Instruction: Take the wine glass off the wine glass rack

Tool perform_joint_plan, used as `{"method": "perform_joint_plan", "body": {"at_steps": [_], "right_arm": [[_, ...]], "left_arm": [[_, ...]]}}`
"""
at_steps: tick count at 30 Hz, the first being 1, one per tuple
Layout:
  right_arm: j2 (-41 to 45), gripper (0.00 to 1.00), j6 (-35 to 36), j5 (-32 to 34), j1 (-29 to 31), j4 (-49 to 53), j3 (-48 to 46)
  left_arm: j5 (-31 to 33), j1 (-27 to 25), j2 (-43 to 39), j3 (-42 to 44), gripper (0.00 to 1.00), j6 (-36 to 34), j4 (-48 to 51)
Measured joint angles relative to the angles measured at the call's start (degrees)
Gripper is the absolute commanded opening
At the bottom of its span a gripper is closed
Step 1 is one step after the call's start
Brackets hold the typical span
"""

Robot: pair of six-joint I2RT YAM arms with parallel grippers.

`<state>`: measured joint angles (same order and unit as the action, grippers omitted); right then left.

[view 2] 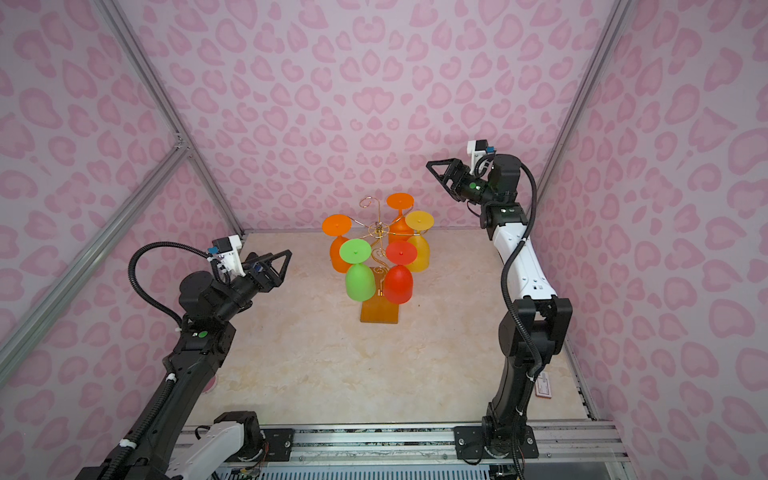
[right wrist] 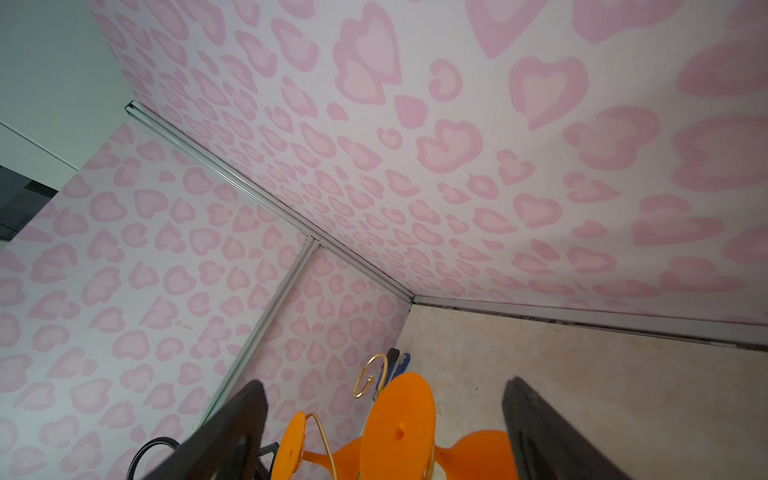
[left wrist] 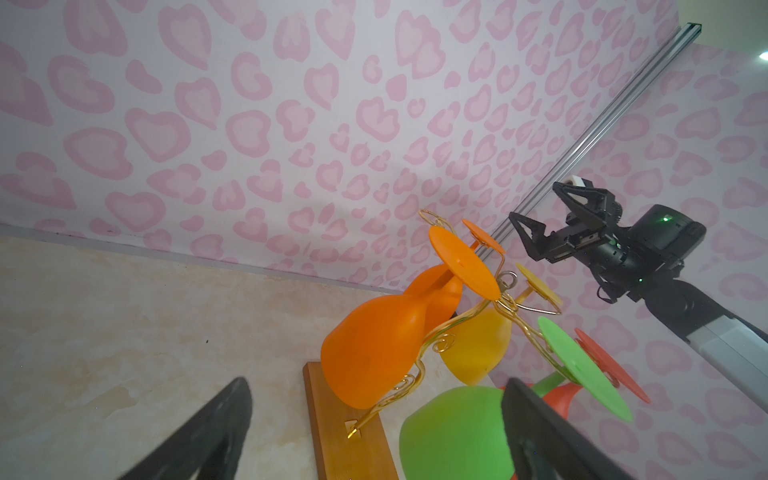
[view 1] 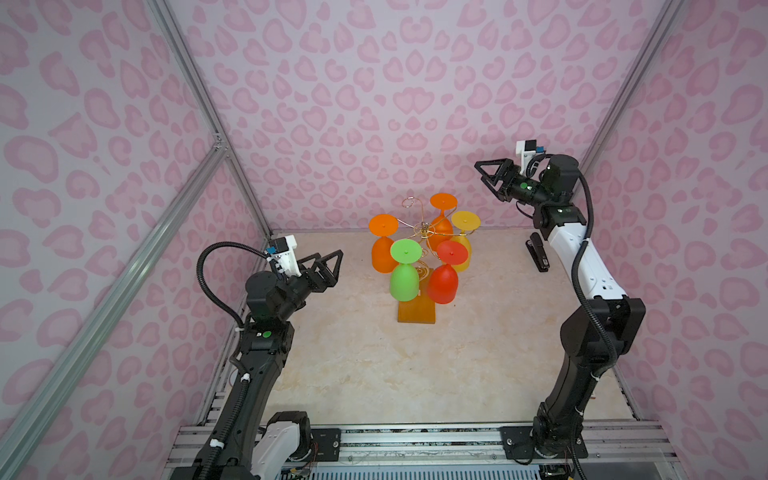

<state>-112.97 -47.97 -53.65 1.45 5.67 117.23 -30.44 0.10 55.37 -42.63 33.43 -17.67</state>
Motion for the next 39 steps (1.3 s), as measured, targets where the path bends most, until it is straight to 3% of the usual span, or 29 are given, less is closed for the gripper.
{"method": "perform_joint_plan", "body": {"at_steps": [2, 7, 15, 39], "right_arm": [[-2.54, 0.78, 2.05, -0.31, 0.39, 5.22, 3.82], [-7.87, 0.75, 7.74, -1.01, 2.43, 17.35, 13.53], [-9.84, 0.67, 12.63, -1.4, 3.72, 26.4, 15.67], [-9.49, 0.41, 14.95, -1.9, 5.55, 28.85, 16.37]], "left_arm": [[-0.11, 0.0, 0.22, 0.0, 0.95, -0.09, 0.0], [-0.48, 0.0, 0.66, 0.0, 0.95, -0.09, 0.09], [-0.63, 0.0, 0.5, 0.0, 0.95, -0.26, 0.5], [0.11, 0.0, 0.22, 0.04, 0.95, -1.62, 1.75]]}}
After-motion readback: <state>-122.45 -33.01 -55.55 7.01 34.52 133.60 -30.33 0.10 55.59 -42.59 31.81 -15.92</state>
